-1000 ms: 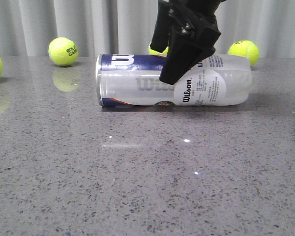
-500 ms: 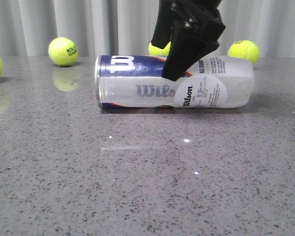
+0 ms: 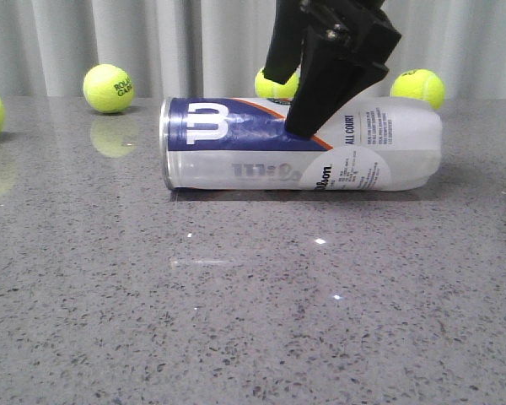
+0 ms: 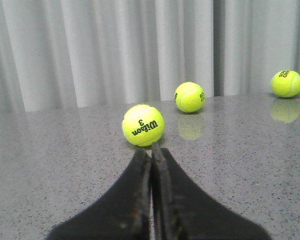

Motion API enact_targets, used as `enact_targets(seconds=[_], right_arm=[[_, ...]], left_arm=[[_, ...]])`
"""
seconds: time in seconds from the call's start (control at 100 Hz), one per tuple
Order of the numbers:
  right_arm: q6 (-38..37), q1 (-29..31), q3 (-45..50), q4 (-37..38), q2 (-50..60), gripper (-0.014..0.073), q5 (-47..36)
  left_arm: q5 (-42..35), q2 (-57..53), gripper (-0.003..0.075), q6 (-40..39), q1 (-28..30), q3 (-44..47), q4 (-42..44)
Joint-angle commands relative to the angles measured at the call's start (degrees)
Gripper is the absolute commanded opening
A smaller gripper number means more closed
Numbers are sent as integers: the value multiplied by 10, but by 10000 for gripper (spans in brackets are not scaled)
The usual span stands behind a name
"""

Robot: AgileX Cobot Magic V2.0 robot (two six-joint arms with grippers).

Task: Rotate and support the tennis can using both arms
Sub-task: 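Lift the can with the right gripper and set it down nearer the table center, then open the right gripper and raise it away from the can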

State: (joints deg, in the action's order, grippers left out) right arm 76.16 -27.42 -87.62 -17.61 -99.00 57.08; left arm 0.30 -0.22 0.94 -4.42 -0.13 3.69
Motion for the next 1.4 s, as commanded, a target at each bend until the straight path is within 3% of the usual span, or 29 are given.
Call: enact_targets(seconds=[0.0,0.75,1.15,1.39], right_arm=[[2,1,-18,-15,33,663,-5],[-17,1,-18,-15,60,663,7],[-262,20,-18,-10,166,663,-65],[-501,73,-17,80,239,663,-136]], left_arm=[[-42,-22,-21,-4,1,27,-4],[-42,-22,-21,-4,1,27,-4],[-42,-22,-21,-4,1,27,-4],[-42,-22,-21,-4,1,27,-4]])
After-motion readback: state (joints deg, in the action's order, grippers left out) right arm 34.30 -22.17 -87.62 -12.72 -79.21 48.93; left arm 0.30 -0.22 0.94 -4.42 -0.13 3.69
